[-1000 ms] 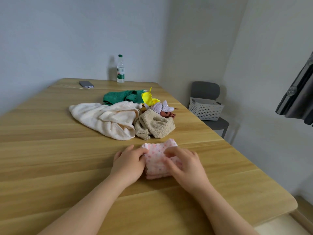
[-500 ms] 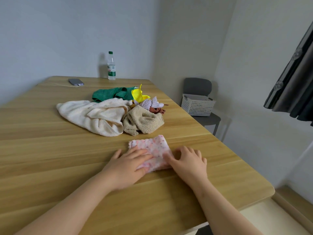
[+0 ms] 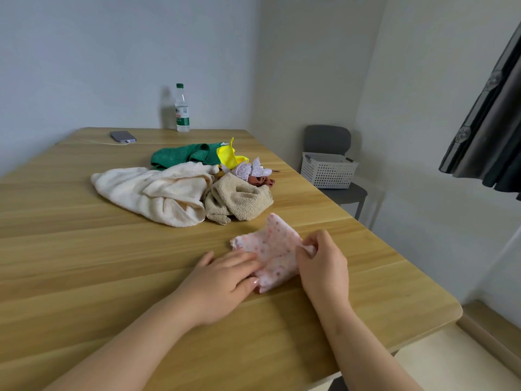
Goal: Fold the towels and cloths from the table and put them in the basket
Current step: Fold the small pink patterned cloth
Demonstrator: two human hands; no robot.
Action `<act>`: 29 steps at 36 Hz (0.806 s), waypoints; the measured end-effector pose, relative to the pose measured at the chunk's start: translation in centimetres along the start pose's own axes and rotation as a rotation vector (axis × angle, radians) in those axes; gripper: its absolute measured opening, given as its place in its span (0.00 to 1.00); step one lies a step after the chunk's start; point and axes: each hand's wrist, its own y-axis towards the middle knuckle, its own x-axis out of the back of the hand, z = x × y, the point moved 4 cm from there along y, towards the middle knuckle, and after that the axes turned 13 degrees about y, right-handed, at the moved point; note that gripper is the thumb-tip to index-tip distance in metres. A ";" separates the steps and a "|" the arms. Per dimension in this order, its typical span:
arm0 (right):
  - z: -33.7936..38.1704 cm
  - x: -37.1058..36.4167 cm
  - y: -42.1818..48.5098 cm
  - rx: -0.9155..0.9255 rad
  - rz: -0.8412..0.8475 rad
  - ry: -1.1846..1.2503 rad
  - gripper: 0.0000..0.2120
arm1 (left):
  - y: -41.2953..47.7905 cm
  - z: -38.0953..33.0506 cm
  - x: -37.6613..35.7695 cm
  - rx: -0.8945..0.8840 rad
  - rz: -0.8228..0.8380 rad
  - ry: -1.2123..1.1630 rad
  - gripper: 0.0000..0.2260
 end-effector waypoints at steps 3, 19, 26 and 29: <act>1.5 -0.7 -0.9 0.217 0.030 0.051 0.07 | 0.2 0.0 0.4 0.022 -0.068 -0.103 0.30; 3.0 -3.4 -3.0 0.432 0.391 0.083 0.09 | 0.3 1.4 0.8 0.179 -0.171 -0.507 0.20; 2.2 -3.5 -2.2 0.248 0.359 0.077 0.10 | 0.6 1.9 0.4 0.272 -0.220 -0.360 0.15; 2.2 -3.1 -1.8 0.249 0.307 -0.068 0.08 | 0.7 1.9 0.4 0.283 -0.236 -0.255 0.14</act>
